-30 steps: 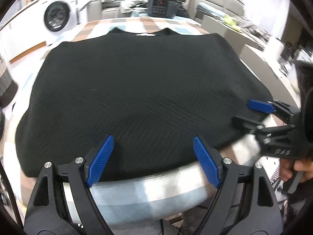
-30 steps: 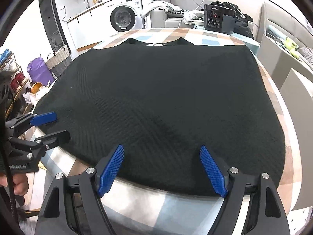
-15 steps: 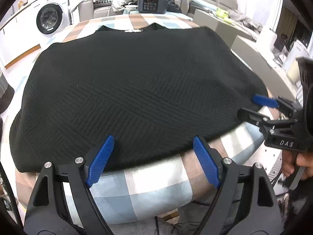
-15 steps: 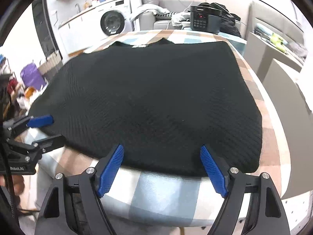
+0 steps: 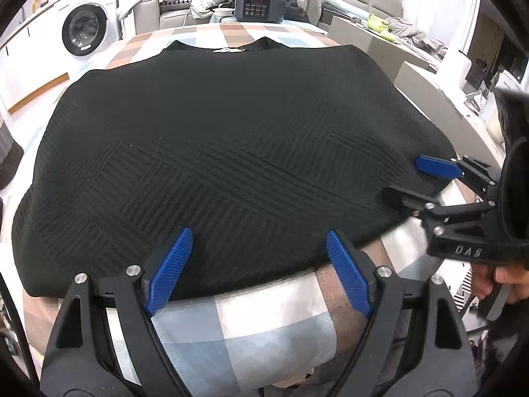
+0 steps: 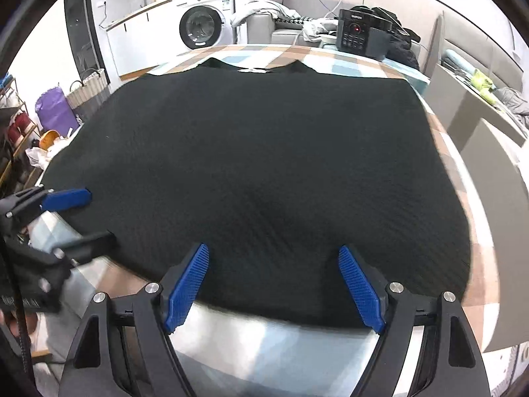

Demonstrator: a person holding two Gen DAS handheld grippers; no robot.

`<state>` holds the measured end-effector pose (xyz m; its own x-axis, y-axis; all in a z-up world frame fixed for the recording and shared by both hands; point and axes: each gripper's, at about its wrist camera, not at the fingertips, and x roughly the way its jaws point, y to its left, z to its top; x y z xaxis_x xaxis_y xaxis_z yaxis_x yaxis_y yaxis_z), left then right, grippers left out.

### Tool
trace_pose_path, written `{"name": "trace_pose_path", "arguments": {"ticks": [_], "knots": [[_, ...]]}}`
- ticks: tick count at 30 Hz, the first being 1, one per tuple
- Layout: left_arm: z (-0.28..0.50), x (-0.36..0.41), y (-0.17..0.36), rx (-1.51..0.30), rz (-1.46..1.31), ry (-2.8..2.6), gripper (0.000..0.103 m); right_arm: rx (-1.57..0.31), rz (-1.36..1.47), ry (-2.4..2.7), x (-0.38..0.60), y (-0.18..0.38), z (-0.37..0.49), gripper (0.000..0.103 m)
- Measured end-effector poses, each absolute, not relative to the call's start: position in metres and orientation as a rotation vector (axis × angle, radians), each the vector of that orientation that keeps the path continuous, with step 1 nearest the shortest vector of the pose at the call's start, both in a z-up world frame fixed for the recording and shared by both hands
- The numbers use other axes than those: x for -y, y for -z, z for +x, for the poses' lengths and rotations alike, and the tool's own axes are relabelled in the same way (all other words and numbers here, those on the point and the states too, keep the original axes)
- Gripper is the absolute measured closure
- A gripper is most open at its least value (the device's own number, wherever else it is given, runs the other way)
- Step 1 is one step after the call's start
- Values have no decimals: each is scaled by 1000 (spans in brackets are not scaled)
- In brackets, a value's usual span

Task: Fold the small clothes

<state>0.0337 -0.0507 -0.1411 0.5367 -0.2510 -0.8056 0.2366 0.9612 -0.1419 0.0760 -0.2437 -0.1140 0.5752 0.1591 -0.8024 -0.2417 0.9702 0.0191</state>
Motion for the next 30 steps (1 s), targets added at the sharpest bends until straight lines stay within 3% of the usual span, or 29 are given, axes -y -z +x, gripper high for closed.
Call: {"name": "trace_pose_path", "arguments": {"ticks": [6,18,30], "knots": [[40,40,140,-970,-65,302,21,-949,-36,-158,282,109,78,21],[73,2,132,-963,-162,231,22,-896,26,-206,250,88,110,21],[124,2,135,-975,-108,154,21,-923,7,-251,240,109,144,21]]}}
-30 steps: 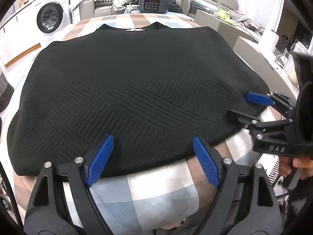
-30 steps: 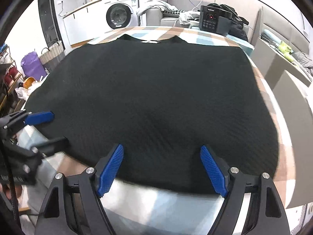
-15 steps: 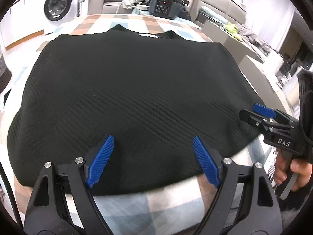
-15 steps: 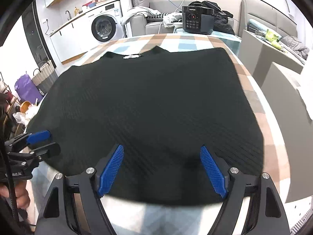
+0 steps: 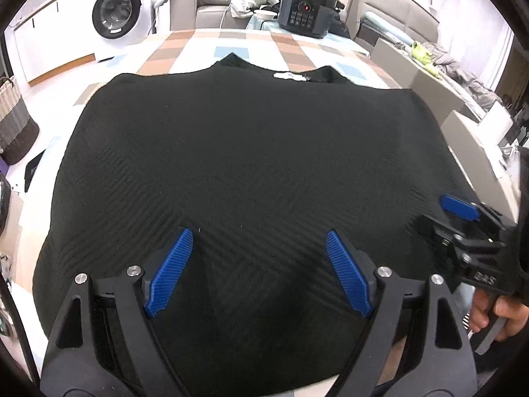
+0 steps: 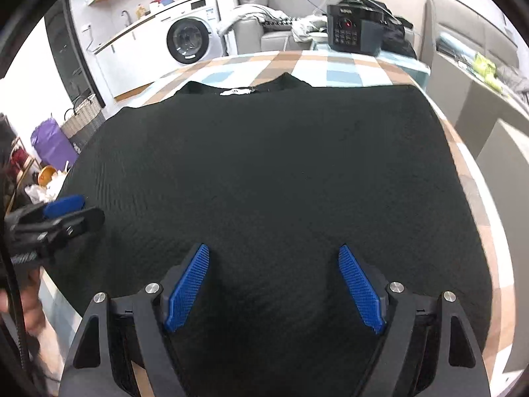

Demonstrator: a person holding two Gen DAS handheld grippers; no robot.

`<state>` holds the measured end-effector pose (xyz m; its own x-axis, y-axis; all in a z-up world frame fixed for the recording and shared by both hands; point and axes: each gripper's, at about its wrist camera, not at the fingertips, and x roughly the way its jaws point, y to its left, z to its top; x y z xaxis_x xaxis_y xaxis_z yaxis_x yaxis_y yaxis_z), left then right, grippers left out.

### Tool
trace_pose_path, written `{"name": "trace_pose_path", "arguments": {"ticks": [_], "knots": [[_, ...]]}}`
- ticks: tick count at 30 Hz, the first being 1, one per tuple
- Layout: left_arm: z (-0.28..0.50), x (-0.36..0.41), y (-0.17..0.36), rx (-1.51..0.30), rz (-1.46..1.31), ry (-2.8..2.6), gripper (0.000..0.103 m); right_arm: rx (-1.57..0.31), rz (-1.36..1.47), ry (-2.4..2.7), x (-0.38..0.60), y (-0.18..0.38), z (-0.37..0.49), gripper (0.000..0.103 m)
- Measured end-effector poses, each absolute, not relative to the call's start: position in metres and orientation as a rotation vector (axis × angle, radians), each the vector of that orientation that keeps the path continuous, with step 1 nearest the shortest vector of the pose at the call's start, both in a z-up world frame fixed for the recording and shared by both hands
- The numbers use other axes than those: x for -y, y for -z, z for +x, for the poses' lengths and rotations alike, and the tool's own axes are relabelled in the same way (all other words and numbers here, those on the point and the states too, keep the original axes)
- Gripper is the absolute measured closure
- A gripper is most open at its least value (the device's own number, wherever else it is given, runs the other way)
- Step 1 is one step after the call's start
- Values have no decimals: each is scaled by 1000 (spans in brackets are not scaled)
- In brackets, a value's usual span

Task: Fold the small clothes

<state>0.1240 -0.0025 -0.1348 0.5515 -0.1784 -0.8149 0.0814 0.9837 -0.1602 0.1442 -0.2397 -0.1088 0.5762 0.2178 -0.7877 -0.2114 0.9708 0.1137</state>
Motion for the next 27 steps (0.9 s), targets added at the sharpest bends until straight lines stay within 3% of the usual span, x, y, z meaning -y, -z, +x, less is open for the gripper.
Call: {"name": "trace_pose_path", "arguments": {"ticks": [16,27], "knots": [[110,-39,140,-962,-125,36,22,-943,20,-35,314,114,136,21],[81,-57,142,-935,-103,-22,21,-911,-27,-34,302,114,130,18]]}}
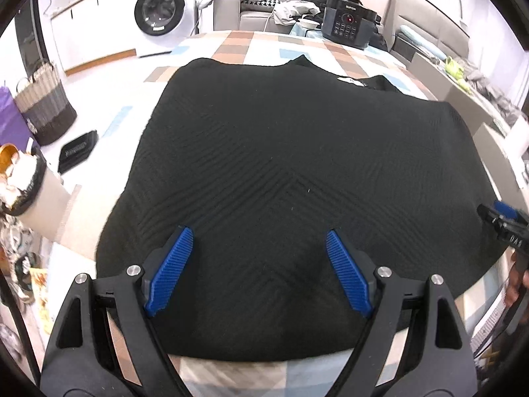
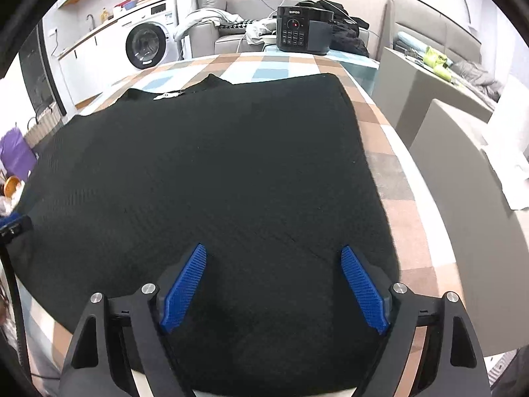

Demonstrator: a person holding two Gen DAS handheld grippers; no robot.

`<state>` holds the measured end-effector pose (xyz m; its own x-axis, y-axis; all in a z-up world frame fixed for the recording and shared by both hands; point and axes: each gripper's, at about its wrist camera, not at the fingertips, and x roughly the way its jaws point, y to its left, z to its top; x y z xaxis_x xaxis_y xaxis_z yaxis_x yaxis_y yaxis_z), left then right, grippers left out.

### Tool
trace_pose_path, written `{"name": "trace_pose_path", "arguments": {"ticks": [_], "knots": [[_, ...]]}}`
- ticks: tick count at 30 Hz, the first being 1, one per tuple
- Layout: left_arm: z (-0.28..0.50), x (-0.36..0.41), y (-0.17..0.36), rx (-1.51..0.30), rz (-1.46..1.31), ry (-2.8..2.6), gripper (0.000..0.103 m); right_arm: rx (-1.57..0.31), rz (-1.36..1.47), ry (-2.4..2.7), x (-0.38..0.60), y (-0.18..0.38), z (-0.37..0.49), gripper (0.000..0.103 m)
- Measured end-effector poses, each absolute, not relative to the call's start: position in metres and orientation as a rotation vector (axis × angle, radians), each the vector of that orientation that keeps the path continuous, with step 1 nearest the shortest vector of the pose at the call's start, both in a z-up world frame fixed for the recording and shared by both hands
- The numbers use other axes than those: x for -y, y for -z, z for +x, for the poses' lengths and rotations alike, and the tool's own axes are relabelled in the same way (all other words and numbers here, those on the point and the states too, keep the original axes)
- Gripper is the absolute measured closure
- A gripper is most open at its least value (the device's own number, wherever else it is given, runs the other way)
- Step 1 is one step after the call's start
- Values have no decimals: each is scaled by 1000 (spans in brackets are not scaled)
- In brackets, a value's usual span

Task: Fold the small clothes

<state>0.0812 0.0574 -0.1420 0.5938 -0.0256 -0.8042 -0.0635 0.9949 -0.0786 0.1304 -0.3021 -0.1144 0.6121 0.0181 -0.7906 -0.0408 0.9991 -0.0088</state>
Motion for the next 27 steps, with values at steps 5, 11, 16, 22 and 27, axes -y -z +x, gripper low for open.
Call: {"name": "trace_pose_path", "arguments": {"ticks": [5,11,16,22,27], "knots": [[63,-56,137,-909,-86,-7,21,-873,18,2,316,107,111,18],[57,-54,140,-923,-56,-3,21,-862,44,-74,307,108,100,18],[51,-65,136,-918,-92,-35,22,-868,-51,-1,310,115,94,18],[67,-58,123,-870,-102,-1,21,-840,8,-15,312,103,102,18],[106,-42,120,-864,-85,51,21,-827,29,-89,286,93,131,18]]}}
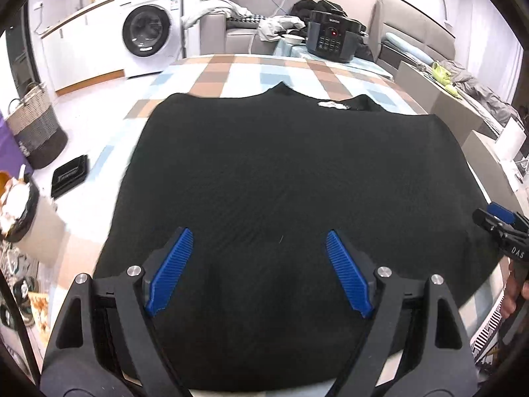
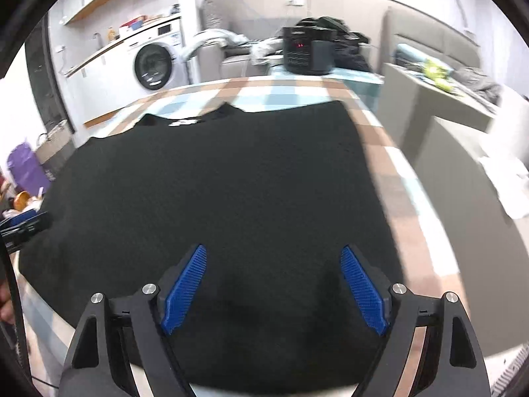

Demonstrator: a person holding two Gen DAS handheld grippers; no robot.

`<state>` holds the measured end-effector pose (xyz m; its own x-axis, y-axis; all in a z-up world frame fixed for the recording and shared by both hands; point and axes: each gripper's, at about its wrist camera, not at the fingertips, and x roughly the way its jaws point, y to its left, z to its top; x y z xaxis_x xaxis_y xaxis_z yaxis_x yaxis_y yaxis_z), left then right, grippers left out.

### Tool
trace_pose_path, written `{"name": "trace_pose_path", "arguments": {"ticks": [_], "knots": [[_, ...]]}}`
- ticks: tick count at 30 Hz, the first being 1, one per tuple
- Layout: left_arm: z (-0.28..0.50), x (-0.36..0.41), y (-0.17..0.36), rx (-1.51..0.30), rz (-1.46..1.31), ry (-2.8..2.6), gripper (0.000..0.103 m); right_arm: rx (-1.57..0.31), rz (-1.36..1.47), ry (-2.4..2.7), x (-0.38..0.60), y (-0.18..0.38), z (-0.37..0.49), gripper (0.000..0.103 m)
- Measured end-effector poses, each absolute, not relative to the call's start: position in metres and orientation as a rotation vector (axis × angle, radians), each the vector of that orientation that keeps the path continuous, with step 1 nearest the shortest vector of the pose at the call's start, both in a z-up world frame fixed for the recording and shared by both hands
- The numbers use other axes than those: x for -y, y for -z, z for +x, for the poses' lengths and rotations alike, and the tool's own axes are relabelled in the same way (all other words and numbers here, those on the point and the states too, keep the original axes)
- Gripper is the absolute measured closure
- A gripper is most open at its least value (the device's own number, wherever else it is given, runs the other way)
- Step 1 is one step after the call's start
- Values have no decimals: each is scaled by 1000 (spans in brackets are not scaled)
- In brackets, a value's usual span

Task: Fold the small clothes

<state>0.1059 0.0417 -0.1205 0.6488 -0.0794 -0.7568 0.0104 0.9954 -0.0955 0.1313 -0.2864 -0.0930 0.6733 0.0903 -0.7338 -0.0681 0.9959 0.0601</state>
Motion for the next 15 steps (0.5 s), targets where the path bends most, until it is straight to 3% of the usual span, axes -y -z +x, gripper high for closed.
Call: {"name": "trace_pose_path", "arguments": {"ticks": [15], "knots": [[171,-44,146,-978,-92,22,21,-944,-9,-96,269,112,201,17]]}}
